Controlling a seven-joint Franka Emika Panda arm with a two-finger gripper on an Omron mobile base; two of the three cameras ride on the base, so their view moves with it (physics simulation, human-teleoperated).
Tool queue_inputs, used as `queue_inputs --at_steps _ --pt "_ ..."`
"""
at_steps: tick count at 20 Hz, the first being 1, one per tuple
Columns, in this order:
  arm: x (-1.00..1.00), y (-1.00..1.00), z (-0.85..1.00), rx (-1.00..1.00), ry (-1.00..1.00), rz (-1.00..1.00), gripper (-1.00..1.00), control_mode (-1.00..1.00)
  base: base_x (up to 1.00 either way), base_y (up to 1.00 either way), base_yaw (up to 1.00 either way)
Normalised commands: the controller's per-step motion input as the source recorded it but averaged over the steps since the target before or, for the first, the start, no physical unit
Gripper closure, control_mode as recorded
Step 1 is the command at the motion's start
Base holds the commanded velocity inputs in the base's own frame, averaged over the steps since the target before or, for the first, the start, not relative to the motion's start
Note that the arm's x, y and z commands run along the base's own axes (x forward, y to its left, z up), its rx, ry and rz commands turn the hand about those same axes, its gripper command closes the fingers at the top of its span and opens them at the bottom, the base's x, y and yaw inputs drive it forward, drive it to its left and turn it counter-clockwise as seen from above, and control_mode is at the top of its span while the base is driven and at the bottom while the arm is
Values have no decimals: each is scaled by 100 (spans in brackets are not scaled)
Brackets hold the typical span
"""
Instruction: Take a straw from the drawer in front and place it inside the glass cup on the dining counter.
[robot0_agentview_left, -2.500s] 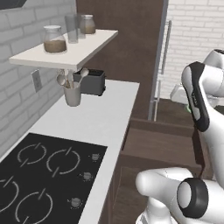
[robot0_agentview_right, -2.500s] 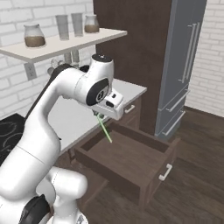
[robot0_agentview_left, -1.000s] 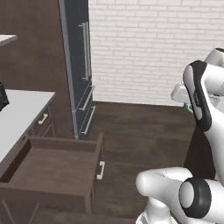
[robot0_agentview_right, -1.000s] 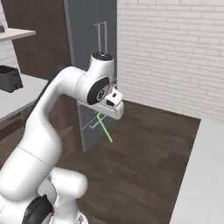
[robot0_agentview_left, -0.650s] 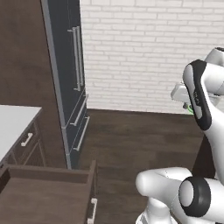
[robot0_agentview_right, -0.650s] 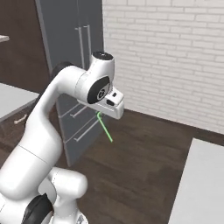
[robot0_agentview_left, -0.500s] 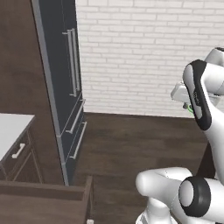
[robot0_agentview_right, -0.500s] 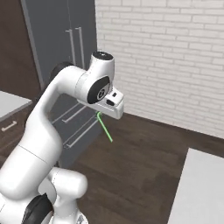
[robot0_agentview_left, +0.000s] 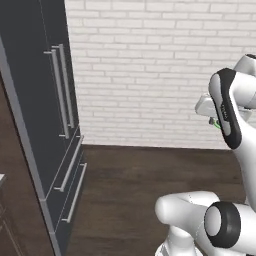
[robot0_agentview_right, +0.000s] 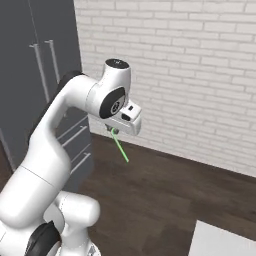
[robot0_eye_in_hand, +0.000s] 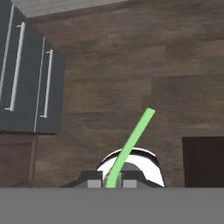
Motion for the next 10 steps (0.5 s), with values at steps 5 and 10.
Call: queue_inputs --at_steps 5,10 --pt "0 0 0 0 0 0 100 100 100 -30 -20" --pt "0 0 0 0 0 0 100 100 100 -22 -33"
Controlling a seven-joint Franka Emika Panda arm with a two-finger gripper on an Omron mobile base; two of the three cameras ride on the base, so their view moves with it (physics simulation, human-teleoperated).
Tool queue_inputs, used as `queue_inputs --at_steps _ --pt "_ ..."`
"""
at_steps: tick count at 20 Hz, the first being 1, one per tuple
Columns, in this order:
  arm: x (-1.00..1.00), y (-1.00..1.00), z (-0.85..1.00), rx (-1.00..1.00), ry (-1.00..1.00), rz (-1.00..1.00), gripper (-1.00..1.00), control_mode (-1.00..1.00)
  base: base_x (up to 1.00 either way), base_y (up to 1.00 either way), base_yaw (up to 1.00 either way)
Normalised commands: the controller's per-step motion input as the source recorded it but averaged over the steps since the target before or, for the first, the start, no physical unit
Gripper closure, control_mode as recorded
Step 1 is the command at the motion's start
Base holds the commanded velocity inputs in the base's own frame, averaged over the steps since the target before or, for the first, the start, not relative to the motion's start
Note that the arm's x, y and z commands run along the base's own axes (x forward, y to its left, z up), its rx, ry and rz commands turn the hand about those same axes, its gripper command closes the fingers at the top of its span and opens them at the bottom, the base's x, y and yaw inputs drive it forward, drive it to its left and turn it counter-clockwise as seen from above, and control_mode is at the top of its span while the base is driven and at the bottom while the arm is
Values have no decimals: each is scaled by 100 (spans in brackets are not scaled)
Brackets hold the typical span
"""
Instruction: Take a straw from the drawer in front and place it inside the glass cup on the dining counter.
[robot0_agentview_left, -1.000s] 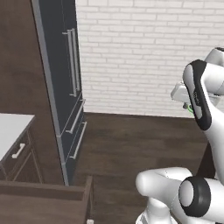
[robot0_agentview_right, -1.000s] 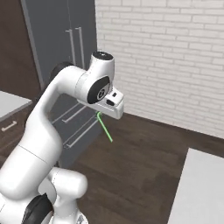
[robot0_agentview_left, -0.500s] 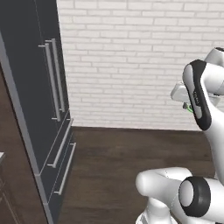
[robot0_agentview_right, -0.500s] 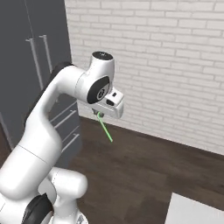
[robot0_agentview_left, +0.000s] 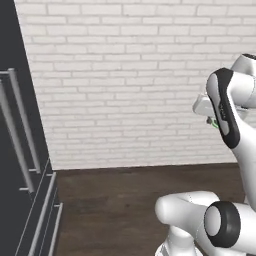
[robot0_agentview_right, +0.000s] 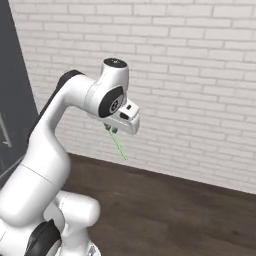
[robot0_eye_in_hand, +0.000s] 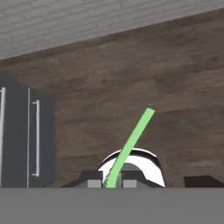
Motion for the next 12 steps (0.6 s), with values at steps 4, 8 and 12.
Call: queue_inputs --at_steps 4,8,12 --pt "0 0 0 0 0 0 100 100 94 -4 -50" --pt "0 0 0 0 0 0 100 100 68 0 -62" --pt "0 0 0 0 0 0 100 100 48 0 -71"
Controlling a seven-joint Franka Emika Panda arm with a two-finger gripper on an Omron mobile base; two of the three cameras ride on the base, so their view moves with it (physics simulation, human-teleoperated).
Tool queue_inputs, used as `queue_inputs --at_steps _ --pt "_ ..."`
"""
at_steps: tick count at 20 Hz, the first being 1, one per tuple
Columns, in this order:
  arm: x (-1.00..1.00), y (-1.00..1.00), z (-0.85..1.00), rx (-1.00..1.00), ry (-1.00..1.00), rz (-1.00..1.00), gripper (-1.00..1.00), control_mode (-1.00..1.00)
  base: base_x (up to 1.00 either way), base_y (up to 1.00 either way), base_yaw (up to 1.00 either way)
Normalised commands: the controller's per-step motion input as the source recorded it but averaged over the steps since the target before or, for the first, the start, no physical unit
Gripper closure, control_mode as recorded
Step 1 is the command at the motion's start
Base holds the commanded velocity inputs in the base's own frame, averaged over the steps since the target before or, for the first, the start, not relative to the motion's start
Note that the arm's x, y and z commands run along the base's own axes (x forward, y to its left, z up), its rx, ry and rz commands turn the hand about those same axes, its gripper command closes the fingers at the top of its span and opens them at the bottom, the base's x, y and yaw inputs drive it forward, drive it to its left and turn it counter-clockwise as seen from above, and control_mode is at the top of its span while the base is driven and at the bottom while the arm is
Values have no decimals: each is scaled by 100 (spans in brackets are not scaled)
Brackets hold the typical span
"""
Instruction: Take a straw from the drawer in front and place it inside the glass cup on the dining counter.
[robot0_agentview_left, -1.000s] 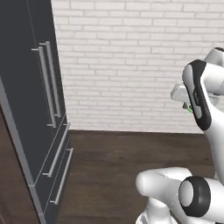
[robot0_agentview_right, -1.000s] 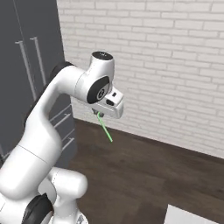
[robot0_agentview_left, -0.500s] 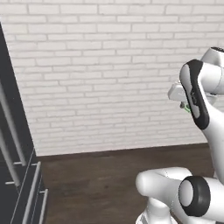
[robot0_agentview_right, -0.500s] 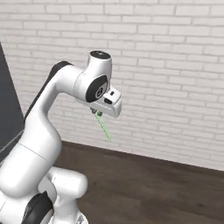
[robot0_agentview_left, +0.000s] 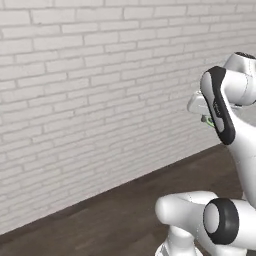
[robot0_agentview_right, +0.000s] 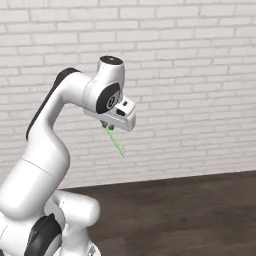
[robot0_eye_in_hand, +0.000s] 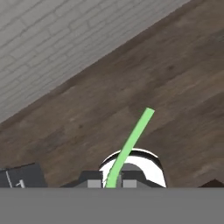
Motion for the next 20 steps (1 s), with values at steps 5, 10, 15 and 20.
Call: queue_inputs --at_steps 5,10,15,20 --pt "0 0 0 0 0 0 100 100 43 0 -74" --pt "0 0 0 0 0 0 100 100 65 7 -69" --pt "0 0 0 0 0 0 100 100 89 23 -61" --pt "0 0 0 0 0 0 100 100 99 31 -56"
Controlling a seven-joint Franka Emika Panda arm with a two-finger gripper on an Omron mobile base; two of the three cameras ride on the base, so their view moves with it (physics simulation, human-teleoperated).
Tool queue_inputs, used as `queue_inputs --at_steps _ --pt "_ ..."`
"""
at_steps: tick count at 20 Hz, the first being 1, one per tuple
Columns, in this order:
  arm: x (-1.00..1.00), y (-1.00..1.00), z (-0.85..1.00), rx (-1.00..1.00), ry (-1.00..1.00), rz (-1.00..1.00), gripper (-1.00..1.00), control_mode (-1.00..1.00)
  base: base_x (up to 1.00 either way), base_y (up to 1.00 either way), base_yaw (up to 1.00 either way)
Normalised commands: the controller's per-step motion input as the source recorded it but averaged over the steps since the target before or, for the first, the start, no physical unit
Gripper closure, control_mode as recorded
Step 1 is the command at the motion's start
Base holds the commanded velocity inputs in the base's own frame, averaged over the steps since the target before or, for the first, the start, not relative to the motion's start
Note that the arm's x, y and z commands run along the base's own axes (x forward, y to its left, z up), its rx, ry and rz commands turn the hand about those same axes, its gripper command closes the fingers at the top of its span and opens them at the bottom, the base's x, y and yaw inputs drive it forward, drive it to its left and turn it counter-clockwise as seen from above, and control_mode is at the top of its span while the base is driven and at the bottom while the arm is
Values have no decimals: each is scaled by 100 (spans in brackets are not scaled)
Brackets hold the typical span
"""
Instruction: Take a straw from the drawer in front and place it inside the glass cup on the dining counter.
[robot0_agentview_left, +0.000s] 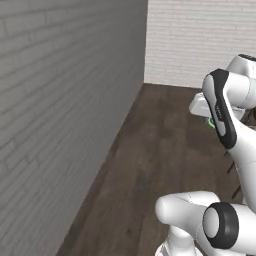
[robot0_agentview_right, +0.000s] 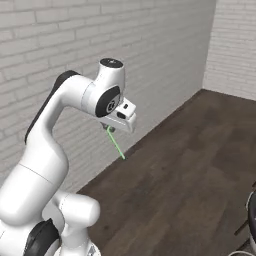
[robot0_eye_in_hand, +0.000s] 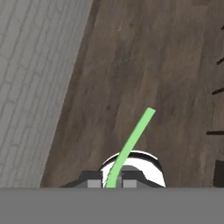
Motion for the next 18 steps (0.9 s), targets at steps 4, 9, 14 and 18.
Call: queue_inputs --at_steps 4,9,14,18 --pt "0 0 0 0 0 0 100 100 100 40 -55" --pt "0 0 0 0 0 0 100 100 100 37 -57" --pt "0 0 0 0 0 0 100 100 100 32 -55" --pt "0 0 0 0 0 0 100 100 100 29 -55"
